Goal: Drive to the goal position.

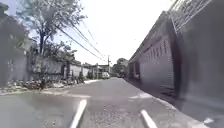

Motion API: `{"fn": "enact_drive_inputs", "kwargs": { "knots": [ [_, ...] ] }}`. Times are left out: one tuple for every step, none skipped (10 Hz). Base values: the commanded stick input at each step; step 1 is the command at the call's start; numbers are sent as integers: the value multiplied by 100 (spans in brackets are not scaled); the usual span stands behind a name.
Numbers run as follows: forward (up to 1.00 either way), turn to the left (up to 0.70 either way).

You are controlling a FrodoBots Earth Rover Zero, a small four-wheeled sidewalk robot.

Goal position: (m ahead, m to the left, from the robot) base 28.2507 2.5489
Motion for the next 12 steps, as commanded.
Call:
{"fn": "enact_drive_inputs", "kwargs": {
  "knots": [
    [94,-37],
    [94,-37],
    [94,-37],
    [94,-37],
    [94,0],
    [94,0],
    [94,0],
    [94,0],
    [94,0],
    [94,0],
    [94,0],
    [94,0]
  ]
}}
